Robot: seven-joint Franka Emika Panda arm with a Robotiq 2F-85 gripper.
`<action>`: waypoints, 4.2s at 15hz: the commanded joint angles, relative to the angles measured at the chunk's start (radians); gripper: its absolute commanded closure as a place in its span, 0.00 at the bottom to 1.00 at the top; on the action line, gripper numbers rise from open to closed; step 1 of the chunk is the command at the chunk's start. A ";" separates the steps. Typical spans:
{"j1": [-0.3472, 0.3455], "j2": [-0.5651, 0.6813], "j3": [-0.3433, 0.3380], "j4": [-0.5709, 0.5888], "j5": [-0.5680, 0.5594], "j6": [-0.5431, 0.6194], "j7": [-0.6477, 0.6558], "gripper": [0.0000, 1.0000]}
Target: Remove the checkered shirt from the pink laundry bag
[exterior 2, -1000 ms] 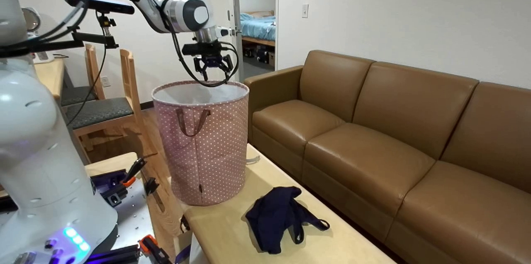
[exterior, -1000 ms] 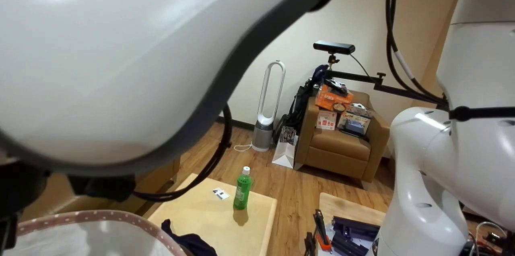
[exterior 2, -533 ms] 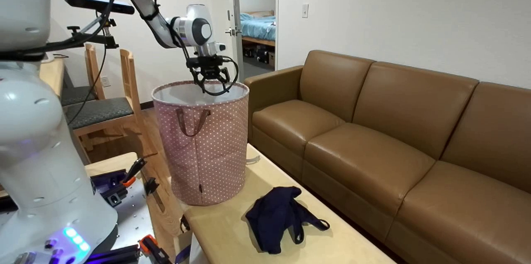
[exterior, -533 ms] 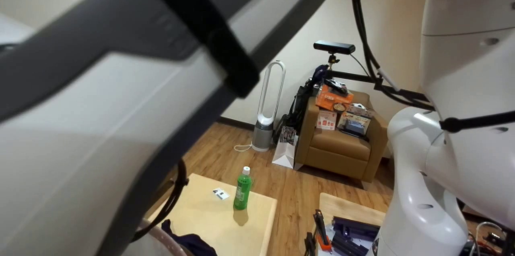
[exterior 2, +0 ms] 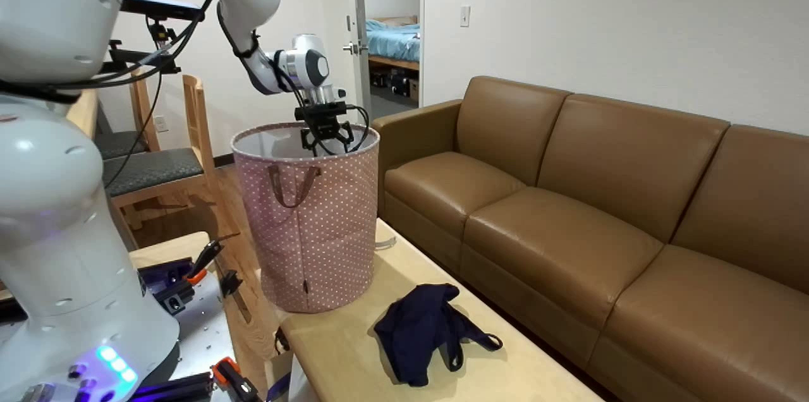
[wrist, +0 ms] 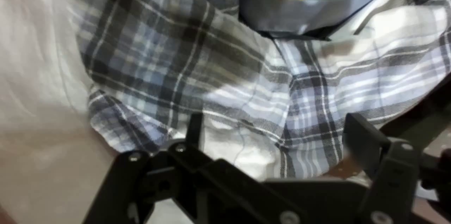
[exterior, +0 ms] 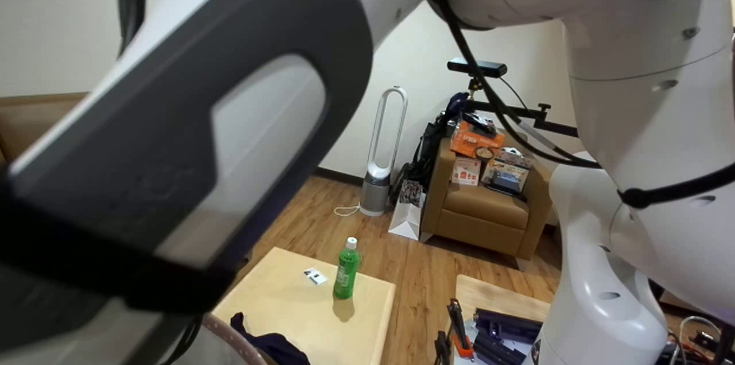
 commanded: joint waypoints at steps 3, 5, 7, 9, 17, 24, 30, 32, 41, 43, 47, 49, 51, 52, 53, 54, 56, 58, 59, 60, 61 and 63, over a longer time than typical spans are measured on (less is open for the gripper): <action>0.021 0.106 -0.013 0.109 -0.023 -0.058 -0.026 0.40; 0.023 0.116 -0.015 0.119 -0.023 -0.056 -0.025 0.53; 0.025 0.118 -0.017 0.123 -0.022 -0.053 -0.022 0.67; 0.025 0.107 -0.019 0.114 -0.022 -0.046 -0.013 0.80; 0.012 0.055 -0.020 0.070 -0.014 -0.017 0.005 0.95; 0.000 -0.037 -0.015 -0.003 -0.003 -0.020 0.017 0.95; -0.010 -0.236 -0.013 -0.156 -0.008 -0.048 0.076 0.94; -0.014 -0.308 -0.009 -0.195 -0.012 -0.078 0.097 0.95; -0.050 -0.546 0.021 -0.245 0.000 -0.252 0.128 0.70; -0.064 -0.543 0.028 -0.237 0.015 -0.258 0.095 0.63; -0.068 -0.532 0.039 -0.223 -0.003 -0.249 0.120 0.64; -0.068 -0.531 0.040 -0.223 -0.003 -0.249 0.120 0.57; -0.068 -0.531 0.041 -0.223 -0.003 -0.249 0.120 0.57; -0.068 -0.531 0.041 -0.223 -0.003 -0.249 0.120 0.57; -0.068 -0.531 0.041 -0.223 -0.003 -0.249 0.120 0.57; -0.068 -0.531 0.041 -0.223 -0.003 -0.249 0.120 0.32; -0.070 -0.509 0.042 -0.216 -0.006 -0.205 0.101 0.28; -0.071 -0.470 0.044 -0.196 -0.009 -0.176 0.093 0.16; -0.071 -0.444 0.045 -0.183 -0.010 -0.162 0.091 0.08; -0.070 -0.421 0.045 -0.173 -0.020 -0.152 0.095 0.03; -0.067 -0.393 0.044 -0.158 -0.029 -0.147 0.104 0.01; -0.059 -0.321 0.037 -0.120 -0.055 -0.139 0.116 0.00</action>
